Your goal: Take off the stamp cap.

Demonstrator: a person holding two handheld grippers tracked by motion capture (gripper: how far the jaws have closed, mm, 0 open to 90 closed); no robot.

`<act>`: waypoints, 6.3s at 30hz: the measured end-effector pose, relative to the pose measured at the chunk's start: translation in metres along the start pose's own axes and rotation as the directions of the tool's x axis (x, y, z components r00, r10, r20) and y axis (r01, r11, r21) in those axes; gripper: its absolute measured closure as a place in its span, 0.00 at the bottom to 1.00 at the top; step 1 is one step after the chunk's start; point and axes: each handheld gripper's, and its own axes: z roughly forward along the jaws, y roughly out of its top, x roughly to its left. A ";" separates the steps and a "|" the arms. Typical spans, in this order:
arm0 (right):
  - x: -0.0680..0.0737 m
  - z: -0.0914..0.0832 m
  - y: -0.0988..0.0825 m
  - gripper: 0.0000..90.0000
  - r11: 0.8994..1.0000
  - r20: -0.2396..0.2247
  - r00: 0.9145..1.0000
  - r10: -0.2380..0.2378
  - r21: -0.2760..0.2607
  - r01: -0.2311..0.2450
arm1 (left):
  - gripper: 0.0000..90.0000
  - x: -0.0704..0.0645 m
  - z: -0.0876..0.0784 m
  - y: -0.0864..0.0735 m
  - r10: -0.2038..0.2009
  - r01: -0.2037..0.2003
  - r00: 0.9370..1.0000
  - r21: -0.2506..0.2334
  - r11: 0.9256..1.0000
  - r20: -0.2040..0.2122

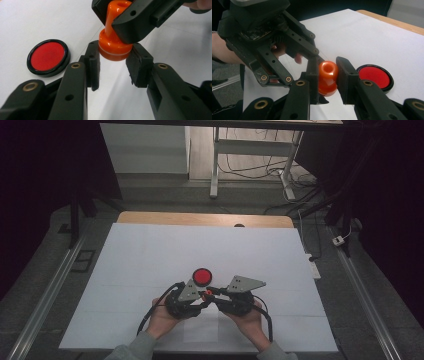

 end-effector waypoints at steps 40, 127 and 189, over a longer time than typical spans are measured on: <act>0.004 0.004 -0.003 0.81 1.000 0.025 1.000 -0.009 0.009 0.009 | 0.73 -0.002 0.003 -0.006 0.013 -0.013 1.000 -0.001 1.000 -0.014; -0.013 -0.029 0.004 0.81 0.994 0.083 0.996 0.034 -0.106 -0.025 | 0.73 0.027 -0.043 -0.036 -0.096 0.092 0.994 -0.069 0.993 -0.050; -0.025 -0.044 -0.001 0.81 0.992 0.124 0.991 0.043 -0.127 -0.028 | 0.73 0.036 -0.107 -0.108 -0.247 0.238 0.962 -0.080 0.968 -0.115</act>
